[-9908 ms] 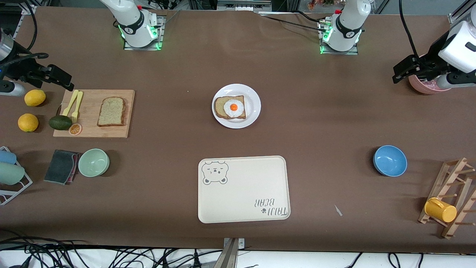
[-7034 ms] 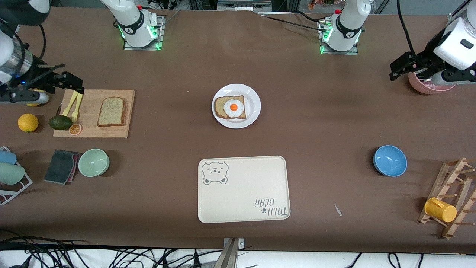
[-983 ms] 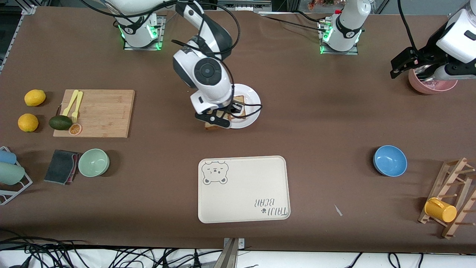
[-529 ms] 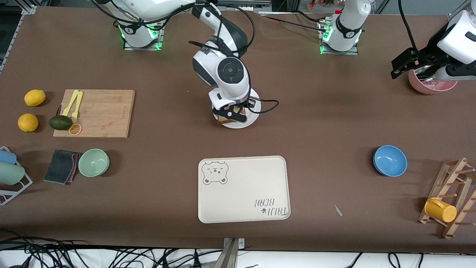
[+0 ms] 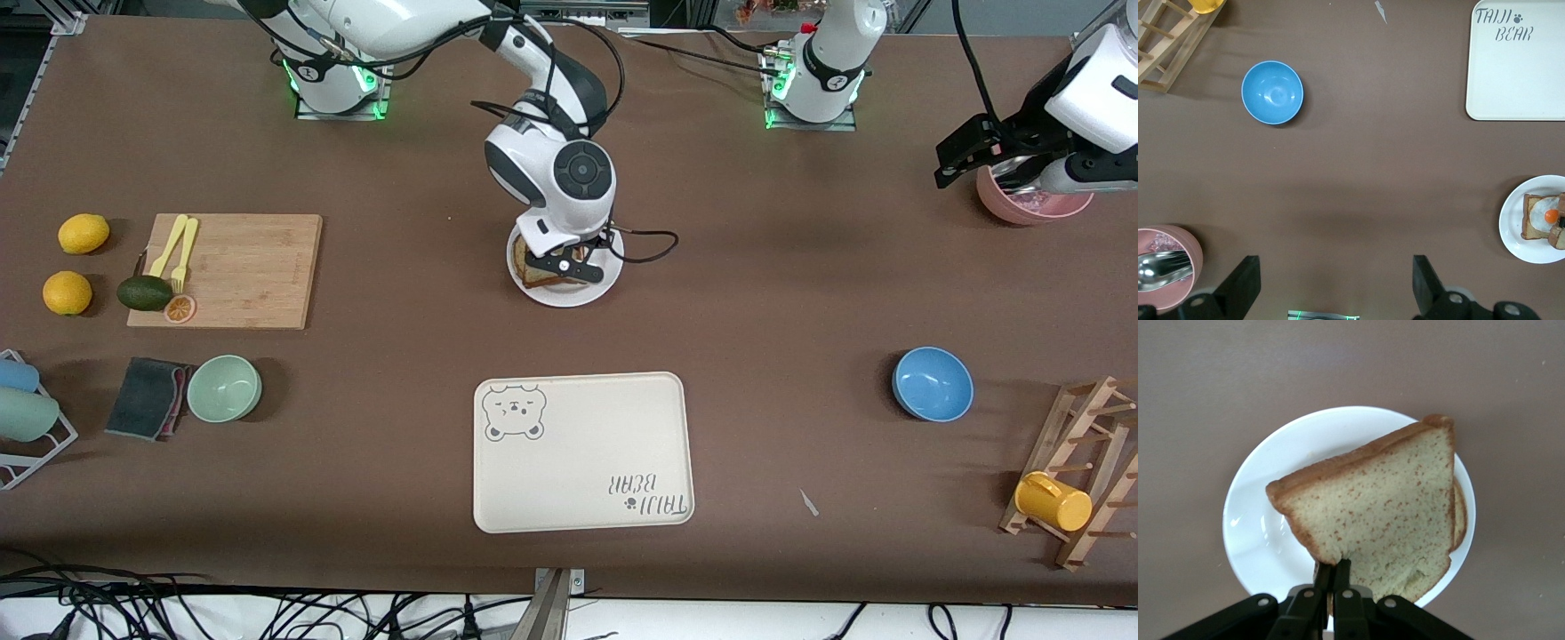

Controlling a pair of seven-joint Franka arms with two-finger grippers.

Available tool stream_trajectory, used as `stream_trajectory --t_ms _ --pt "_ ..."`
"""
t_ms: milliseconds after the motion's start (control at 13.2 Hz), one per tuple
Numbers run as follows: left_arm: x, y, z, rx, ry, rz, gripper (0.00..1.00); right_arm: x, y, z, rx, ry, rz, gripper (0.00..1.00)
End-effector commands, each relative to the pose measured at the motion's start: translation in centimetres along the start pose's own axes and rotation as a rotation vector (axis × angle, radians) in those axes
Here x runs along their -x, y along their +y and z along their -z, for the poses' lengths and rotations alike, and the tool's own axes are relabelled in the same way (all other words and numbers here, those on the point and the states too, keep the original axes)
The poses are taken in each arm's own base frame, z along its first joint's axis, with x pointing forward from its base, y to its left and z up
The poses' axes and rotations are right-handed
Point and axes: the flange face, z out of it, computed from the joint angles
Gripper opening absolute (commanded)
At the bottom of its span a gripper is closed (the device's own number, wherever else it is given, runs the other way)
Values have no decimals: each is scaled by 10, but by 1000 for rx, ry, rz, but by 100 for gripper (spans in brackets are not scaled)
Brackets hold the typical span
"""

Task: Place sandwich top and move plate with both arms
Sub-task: 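Open the right gripper to release the bread and raise it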

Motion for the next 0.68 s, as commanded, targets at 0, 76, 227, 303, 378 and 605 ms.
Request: stream_trajectory --t_ms 0,76,227,303,378,605 --pt "2 -2 5 -26 1 3 100 -2 -1 2 10 6 18 43" --pt "2 -2 5 -26 1 3 100 -6 0 2 5 7 11 56" --pt "2 -2 5 -24 0 3 100 -10 1 7 1 15 0 100" --pt "2 -2 5 -26 1 3 100 -12 4 21 -7 29 -7 100" --pt "2 -2 5 -24 0 3 100 -19 13 48 -29 53 -27 100" --pt "2 -2 5 -24 0 3 100 -42 43 109 -82 118 -44 100"
